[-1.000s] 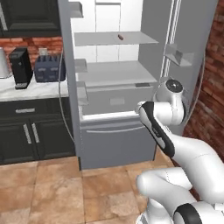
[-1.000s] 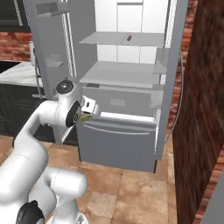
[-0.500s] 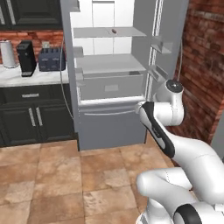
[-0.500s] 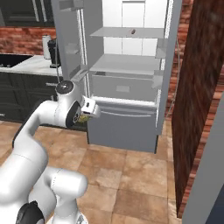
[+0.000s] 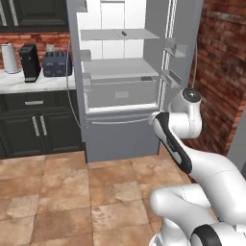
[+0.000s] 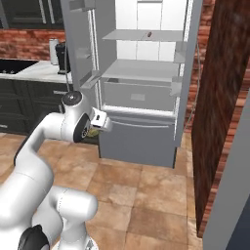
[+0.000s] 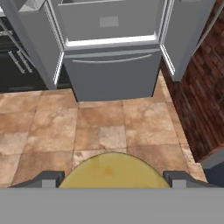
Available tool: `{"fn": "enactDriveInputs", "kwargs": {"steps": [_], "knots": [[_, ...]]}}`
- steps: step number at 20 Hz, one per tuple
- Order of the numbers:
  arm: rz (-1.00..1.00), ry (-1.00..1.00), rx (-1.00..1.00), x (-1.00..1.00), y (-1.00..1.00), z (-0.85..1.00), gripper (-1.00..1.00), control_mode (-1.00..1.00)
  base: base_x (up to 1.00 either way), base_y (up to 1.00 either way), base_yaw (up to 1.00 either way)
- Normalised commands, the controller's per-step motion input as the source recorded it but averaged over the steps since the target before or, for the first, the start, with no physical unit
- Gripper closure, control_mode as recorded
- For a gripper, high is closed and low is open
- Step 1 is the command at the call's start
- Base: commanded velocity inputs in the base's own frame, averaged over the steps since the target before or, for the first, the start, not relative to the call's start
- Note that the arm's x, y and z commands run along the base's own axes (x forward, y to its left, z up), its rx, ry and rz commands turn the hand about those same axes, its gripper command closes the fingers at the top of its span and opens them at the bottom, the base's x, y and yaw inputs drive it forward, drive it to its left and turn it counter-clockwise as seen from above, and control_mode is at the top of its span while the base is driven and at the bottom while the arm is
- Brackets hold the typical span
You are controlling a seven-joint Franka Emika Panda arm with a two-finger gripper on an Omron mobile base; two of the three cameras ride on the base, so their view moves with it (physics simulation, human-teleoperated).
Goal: Retrieve the sausage and cheese from the fridge and place them on the cutting board on the counter.
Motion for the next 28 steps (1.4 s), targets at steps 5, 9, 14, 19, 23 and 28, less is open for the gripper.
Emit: {"fn": "enactDriveInputs", "kwargs": {"steps": [5,9,14,19,23,28], "knots": [[0.0,0.0,0.0,0.0,0.0,0.0,1.0,1.0,0.0,0.0,0.01],[0.0,0.0,0.0,0.0,0.0,0.0,1.0,1.0,0.0,0.0,0.27],[0.0,0.0,0.0,0.0,0.0,0.0,1.0,1.0,0.0,0.0,0.57],[0.0,0.0,0.0,0.0,0.0,0.0,1.0,1.0,0.11,0.0,0.66],[0.0,0.0,0.0,0.0,0.0,0.0,1.0,1.0,0.36,0.0,0.65],[0.0,0.0,0.0,0.0,0.0,0.0,1.0,1.0,0.5,0.0,0.62]]}}
